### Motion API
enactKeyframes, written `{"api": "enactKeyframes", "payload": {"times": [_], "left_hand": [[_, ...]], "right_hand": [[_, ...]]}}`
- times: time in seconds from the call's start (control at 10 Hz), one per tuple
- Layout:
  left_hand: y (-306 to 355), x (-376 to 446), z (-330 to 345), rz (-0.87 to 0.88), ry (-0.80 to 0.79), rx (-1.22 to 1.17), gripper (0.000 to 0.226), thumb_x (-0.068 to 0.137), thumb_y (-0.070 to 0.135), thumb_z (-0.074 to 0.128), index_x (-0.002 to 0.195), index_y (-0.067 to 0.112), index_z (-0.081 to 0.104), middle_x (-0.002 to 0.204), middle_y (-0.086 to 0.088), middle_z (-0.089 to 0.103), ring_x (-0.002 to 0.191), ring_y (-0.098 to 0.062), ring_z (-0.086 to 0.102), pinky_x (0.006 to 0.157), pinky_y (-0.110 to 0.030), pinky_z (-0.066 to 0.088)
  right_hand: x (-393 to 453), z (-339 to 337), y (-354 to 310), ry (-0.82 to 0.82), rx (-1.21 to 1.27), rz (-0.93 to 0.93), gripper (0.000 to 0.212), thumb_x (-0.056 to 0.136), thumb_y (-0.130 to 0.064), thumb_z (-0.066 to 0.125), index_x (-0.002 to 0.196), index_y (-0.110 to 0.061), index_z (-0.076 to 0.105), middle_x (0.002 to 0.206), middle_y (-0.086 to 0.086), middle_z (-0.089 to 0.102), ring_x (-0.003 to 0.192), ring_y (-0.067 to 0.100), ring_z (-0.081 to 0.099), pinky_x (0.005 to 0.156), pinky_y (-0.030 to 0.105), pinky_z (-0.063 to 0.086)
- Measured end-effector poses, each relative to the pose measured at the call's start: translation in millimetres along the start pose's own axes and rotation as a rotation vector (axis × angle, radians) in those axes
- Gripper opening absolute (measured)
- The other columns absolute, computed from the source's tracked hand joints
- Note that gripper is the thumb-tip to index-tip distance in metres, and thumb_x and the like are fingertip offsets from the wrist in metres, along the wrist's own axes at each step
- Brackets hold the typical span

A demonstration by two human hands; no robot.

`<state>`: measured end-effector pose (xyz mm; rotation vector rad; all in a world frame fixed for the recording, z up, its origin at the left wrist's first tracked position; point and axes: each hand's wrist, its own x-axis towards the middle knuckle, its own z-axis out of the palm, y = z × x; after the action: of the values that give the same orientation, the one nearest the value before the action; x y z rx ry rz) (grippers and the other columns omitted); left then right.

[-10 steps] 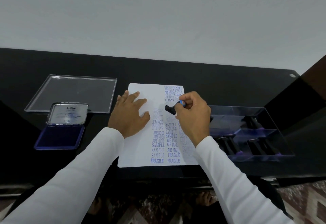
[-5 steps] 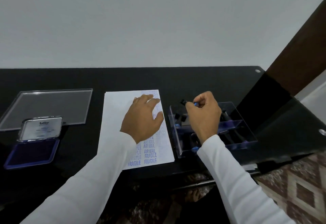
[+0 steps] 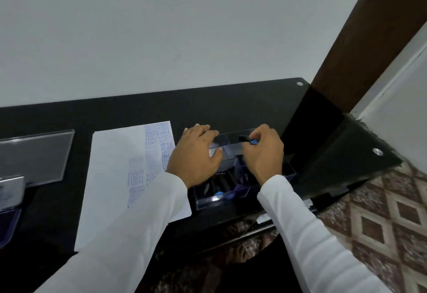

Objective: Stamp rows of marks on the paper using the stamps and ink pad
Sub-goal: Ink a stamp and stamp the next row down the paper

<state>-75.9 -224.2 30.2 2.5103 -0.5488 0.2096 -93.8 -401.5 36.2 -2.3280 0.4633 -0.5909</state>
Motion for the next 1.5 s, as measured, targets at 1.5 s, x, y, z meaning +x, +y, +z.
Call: {"api": "enactKeyframes", "payload": {"times": [1.5], "left_hand": [[-5, 1, 21, 0.023, -0.013, 0.051, 0.051, 0.098, 0.045, 0.052, 0.143, 0.023, 0.052, 0.155, 0.001, 0.044, 0.147, -0.020, 0.032, 0.126, -0.041, 0.013]], "right_hand": [[17, 8, -2, -0.315, -0.447, -0.068, 0.013, 0.085, -0.016, 0.061, 0.088, -0.013, 0.073, 0.098, 0.008, 0.067, 0.096, 0.032, 0.060, 0.086, 0.038, 0.047]]}}
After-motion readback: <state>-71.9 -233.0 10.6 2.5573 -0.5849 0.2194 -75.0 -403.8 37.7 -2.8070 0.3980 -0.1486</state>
